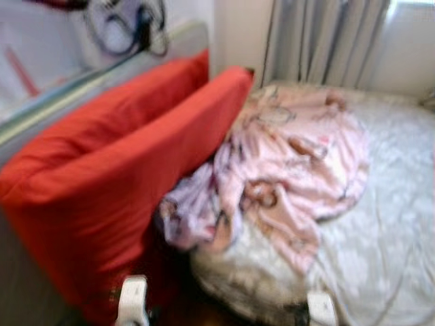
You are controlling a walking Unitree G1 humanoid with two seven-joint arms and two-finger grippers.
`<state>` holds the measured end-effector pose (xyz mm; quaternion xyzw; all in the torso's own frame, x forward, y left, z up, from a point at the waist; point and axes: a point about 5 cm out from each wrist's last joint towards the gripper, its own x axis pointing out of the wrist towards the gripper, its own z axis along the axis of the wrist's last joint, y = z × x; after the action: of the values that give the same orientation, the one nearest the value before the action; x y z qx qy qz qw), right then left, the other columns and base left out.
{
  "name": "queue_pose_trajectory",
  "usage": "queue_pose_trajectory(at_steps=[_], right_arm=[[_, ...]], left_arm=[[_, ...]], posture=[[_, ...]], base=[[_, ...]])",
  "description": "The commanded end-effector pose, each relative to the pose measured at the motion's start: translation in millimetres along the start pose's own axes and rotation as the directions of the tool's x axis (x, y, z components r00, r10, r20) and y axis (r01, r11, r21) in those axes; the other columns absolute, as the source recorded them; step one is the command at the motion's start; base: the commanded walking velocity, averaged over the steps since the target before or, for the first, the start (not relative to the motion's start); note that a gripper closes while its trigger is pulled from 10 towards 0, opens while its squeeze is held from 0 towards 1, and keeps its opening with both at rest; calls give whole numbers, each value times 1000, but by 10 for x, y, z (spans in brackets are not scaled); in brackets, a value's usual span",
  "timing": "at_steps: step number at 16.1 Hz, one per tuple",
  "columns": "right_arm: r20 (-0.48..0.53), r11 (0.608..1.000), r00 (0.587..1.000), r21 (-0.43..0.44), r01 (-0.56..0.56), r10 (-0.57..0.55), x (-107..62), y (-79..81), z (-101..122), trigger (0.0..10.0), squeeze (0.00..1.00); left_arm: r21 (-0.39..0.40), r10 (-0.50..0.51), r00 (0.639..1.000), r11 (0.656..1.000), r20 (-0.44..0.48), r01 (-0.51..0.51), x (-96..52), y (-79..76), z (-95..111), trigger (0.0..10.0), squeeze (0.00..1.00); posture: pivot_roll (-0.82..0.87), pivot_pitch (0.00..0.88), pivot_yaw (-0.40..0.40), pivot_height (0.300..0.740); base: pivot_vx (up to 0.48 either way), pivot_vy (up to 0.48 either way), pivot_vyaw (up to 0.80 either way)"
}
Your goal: Clean up the room
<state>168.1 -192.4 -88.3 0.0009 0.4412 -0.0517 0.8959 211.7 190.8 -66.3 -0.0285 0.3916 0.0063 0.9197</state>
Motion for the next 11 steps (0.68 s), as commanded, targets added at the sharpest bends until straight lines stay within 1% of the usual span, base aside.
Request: queue_pose_trajectory(at_steps=[1,4,6,7,8,9,11], right_arm=[[10,1000,1000,16,2,-2,9,17,36,10000,0],[25,1000,1000,22,4,-5,15,9,71,10000,0],[46,1000,999,26,6,-7,27,5,135,10000,0],[74,999,997,40,7,-9,38,3,206,10000,0],[81,999,997,40,6,-9,42,5,227,10000,0],[105,999,994,34,1,-4,49,12,287,10000,0],[203,999,979,29,-14,8,70,31,531,10000,0]], left_arm=[[4,7,1000,1000,-22,-7,-14,33,-49,10000,0],[4,6,1000,1000,-22,-6,-17,38,-54,10000,0],[3,4,1000,1000,-15,-4,-16,34,-48,10000,0],[8,-10,1000,1000,9,10,-6,12,-1,10000,0],[10,-14,1000,1000,15,14,-4,8,11,10000,0],[8,-20,999,1000,33,20,-1,2,39,10000,0],[4,-37,995,999,91,37,12,-12,145,10000,0]], posture=[[-32,42,1,740],[-32,45,2,740],[-32,45,1,740],[-33,45,0,740],[-33,47,2,740],[-32,46,0,740],[-29,48,0,740]], base=[[289,0,0],[282,0,0],[0,0,0],[0,0,0],[0,0,0],[0,0,0],[0,0,0]])
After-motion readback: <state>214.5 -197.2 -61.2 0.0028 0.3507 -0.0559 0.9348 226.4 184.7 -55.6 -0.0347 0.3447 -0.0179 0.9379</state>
